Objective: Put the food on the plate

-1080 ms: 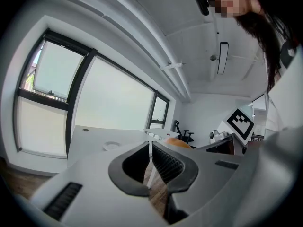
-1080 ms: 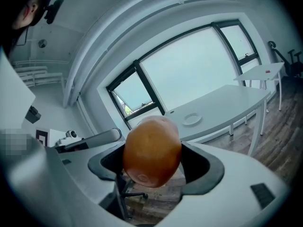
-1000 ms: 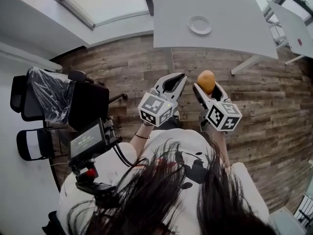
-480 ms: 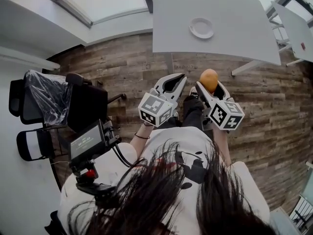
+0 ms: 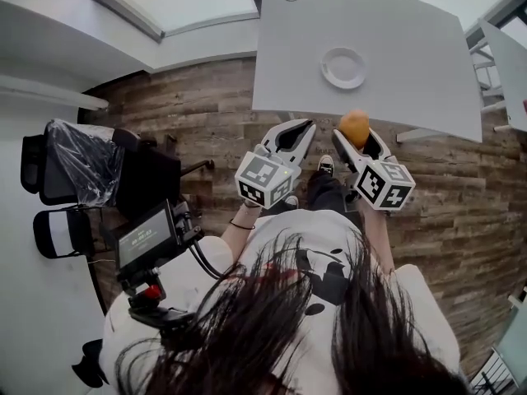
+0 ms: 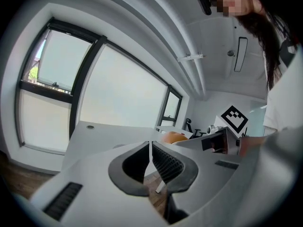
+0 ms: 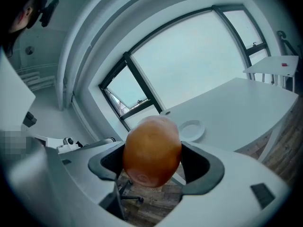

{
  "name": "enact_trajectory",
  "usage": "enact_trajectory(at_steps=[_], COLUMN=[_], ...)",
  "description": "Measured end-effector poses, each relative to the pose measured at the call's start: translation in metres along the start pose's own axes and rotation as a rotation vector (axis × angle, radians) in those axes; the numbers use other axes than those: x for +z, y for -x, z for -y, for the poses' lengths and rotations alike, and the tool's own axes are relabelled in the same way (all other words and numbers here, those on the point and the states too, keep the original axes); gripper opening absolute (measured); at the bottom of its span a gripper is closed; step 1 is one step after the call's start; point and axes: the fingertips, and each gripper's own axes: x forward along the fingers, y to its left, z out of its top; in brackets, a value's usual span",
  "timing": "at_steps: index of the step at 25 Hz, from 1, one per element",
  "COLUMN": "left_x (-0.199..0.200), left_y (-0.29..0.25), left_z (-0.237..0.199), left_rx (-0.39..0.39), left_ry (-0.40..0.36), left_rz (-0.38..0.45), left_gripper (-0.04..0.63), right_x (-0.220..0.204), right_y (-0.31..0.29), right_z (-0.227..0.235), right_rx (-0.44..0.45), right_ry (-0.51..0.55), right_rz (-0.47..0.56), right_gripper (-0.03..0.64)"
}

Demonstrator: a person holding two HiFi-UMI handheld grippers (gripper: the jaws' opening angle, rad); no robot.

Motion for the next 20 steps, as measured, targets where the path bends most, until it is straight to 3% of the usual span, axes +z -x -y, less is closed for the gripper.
enact_trajectory(at_steps=[6,20], left_x=[0.01,0.001], left_y=[-0.094,-0.109], left_z=[-0.036,-0.053], left_rx=[0.053,0.081], left_ry=[0.031,0.014], left_rz=[-0.05,-0.08], left_gripper=[0.006,0.006], right_x=[0.051,0.058], right_y=[-0.061,-0.108], right_z=[0.07,0.078], right_rx=[0.033,0.067], right_ry=[-0.011,0.08], right_rz=[-0.066,-0.149], right_gripper=[0.362,0.362])
